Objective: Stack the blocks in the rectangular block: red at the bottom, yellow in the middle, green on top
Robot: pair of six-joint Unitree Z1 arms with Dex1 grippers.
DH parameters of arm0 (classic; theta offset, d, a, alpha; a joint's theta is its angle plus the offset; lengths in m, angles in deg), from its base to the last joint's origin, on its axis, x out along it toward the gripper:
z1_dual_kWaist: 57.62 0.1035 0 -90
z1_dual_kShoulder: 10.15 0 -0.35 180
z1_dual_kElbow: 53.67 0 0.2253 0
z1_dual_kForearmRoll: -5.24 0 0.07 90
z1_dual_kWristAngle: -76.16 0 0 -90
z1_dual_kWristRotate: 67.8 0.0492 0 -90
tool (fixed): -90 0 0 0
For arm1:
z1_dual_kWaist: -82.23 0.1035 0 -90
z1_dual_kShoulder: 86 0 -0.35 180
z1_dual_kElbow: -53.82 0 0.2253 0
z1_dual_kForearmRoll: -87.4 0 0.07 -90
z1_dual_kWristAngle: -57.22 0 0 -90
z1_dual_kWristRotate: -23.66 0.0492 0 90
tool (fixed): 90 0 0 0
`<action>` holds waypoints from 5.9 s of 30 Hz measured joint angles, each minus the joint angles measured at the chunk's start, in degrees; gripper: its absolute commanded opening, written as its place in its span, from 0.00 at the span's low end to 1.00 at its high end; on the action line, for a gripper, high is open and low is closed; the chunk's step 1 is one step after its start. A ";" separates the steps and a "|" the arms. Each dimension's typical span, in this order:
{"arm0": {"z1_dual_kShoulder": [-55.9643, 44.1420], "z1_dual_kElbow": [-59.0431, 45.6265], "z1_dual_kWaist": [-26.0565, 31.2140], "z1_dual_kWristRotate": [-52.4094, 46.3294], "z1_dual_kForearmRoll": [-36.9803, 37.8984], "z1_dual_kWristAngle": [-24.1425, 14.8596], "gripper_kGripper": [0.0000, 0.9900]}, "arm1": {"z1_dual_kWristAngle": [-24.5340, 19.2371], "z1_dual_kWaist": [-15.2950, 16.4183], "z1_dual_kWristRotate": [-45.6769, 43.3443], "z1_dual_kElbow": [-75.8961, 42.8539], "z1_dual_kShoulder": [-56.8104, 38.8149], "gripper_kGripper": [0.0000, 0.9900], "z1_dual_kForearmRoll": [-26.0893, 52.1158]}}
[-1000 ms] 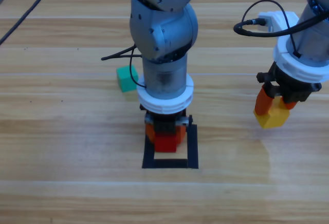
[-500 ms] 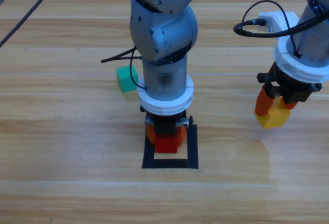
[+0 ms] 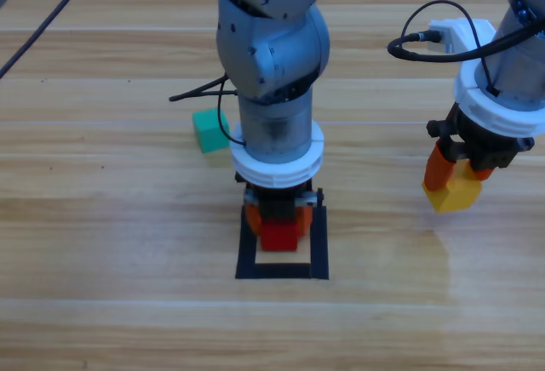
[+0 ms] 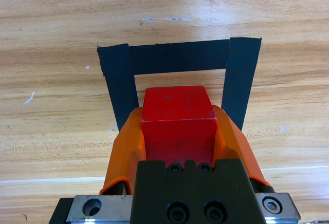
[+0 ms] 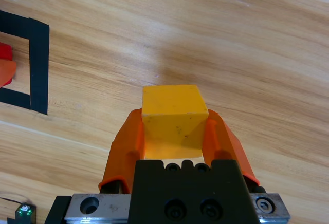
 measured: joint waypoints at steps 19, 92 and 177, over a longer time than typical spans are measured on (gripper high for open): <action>0.00 0.05 -1.04 -1.28 0.00 0.00 0.00 | -0.49 0.00 -0.09 0.00 0.05 0.02 0.00; -15.68 6.54 1.45 9.41 -6.96 -4.07 1.00 | -5.84 0.00 -3.62 0.06 0.32 0.02 -1.00; -50.77 -56.32 40.00 77.69 47.07 21.94 1.00 | -6.40 19.30 22.88 45.94 23.73 0.02 -24.93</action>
